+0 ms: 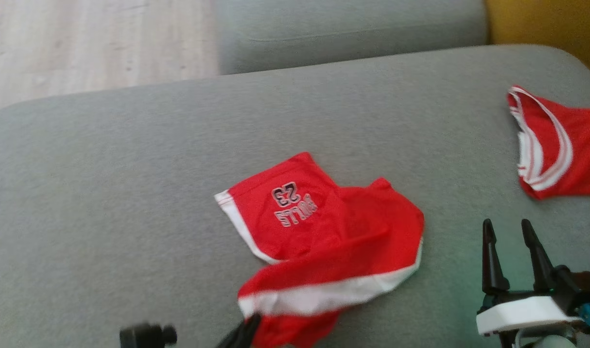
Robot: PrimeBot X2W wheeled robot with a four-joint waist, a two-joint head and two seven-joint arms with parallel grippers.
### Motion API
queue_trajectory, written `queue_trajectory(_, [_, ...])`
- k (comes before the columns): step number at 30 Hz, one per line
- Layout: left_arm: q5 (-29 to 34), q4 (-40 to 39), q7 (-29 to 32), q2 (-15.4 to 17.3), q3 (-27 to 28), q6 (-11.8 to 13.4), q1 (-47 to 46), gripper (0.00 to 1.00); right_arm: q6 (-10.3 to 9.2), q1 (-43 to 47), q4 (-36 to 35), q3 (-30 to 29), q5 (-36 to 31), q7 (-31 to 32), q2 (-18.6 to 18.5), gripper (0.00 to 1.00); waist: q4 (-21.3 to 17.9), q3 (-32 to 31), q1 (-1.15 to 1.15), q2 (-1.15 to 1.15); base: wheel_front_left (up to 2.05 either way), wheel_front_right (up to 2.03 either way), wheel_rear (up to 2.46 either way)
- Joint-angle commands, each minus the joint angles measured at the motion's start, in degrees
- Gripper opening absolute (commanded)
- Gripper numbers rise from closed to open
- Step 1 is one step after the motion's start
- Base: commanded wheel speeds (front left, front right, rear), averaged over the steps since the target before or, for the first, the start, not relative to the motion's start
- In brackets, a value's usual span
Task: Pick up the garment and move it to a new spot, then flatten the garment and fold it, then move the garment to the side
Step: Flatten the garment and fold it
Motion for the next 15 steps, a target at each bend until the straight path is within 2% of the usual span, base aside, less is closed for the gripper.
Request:
queue_trajectory(1, [-1.22, -0.89, -0.22, 0.98, 1.75, 0.06, -0.55, 0.0, 0.41, -0.46, -1.4, 1.32, -0.79, -0.23, -0.37, 1.0, 2.28, -0.58, 0.01, 0.0, 0.0, 0.0, 0.0])
queue_trajectory(4, [-0.59, 3.07, 0.84, 1.5, 0.25, 0.65, 0.45, 0.0, 0.41, -0.45, -0.94, 1.62, -1.14, -0.23, -0.37, 1.0, 3.88, -1.13, 0.01, 0.0, 0.0, 0.0, 0.0])
queue_trajectory(5, [-0.26, 4.26, 0.92, 1.32, -0.11, 0.97, 0.57, 0.24, 0.41, -0.52, -0.87, 1.68, -1.13, -0.23, -0.37, 1.0, 4.21, -1.24, 0.01, 0.0, 0.0, 0.0, 0.0])
queue_trajectory(6, [-0.06, 5.1, 1.11, 1.08, -0.53, 1.12, 0.66, 0.71, 0.41, -0.6, -0.82, 1.73, -1.18, -0.23, -0.37, 1.0, 4.53, -1.28, 0.01, 0.0, 0.0, 0.0, 0.0])
queue_trajectory(7, [-0.37, 5.46, 1.41, 0.78, -0.86, 1.06, 0.86, 1.0, 0.41, -0.68, -0.74, 1.78, -1.25, -0.23, -0.37, 1.0, 4.74, -1.37, 0.01, 0.0, 0.0, 0.0, 0.0])
queue_trajectory(11, [-4.44, 1.99, 2.8, 1.59, -0.25, -0.98, 2.04, 1.0, 0.41, -0.78, -0.52, 2.18, -1.49, -0.23, -0.37, 1.0, 4.84, -1.79, 0.01, 0.0, 0.0, 0.0, 0.0])
queue_trajectory(13, [-7.27, -2.0, 2.32, 3.1, 2.05, -2.45, 2.41, 1.0, 0.41, -0.74, -0.55, 2.14, -1.66, -0.23, -0.37, 1.0, 4.68, -1.87, 0.01, 0.0, 0.0, 0.0, 0.0])
queue_trajectory(15, [-8.85, -5.4, 0.48, 4.85, 5.78, -2.64, 2.04, 1.0, 0.41, -0.58, -0.66, 2.11, -1.76, -0.23, -0.37, 1.0, 4.43, -1.92, 0.01, 0.0, 0.0, 0.0, 0.0])
